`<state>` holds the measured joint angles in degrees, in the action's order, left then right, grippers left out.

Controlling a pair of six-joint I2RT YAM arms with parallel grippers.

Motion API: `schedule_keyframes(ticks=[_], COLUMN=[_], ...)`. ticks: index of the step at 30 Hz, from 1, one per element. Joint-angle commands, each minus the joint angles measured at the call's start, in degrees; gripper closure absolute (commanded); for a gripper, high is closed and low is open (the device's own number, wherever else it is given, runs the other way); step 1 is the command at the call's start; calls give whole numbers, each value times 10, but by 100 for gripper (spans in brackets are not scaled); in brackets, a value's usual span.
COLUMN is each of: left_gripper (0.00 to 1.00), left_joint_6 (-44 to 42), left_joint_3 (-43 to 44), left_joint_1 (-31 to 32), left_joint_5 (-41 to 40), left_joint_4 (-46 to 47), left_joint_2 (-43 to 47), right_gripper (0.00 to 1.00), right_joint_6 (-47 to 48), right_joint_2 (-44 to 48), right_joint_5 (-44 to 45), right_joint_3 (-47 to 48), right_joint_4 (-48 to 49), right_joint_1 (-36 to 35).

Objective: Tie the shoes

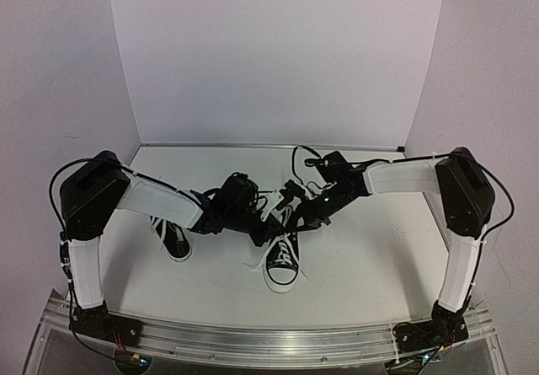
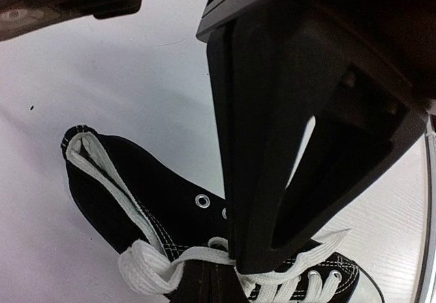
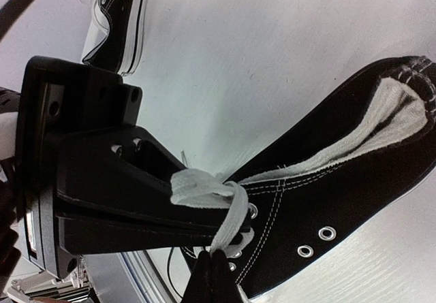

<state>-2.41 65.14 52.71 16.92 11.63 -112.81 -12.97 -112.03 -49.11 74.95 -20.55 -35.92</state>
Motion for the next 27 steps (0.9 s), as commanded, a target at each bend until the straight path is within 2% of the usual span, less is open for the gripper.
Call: schedule_keyframes(ticks=[1, 6, 7, 11, 16, 19, 24, 27], left_gripper=[100, 100, 100, 100, 100, 100, 100, 100], left_joint_6=[47, 49, 49, 46, 28, 15, 1, -1], left_joint_3=[-17, -24, -26, -34, -35, -30, -29, -29], left_joint_1=[-6, -10, -11, -16, -18, -18, -18, -18], left_joint_5=[13, 25, 26, 32, 38, 42, 44, 44], left_joint_4=[62, 68, 68, 64, 49, 35, 29, 28], left_joint_2=[-4, -3, -4, 2, 5, 5, 6, 8], right_gripper=[100, 98, 95, 71, 61, 61, 71, 74], right_joint_6=[-20, -23, -21, -18, -35, -45, -81, -89], right_joint_2=[17, 21, 23, 55, 92, 95, 53, 37], right_joint_5=[-43, -62, -67, -77, -75, -57, -1, 12], right_joint_3=[-3, -19, -24, -51, -59, -59, -54, -48], right_joint_4=[40, 52, 51, 51, 56, 60, 62, 63], right_joint_1=[-5, -8, -8, 15, 48, 51, 53, 52])
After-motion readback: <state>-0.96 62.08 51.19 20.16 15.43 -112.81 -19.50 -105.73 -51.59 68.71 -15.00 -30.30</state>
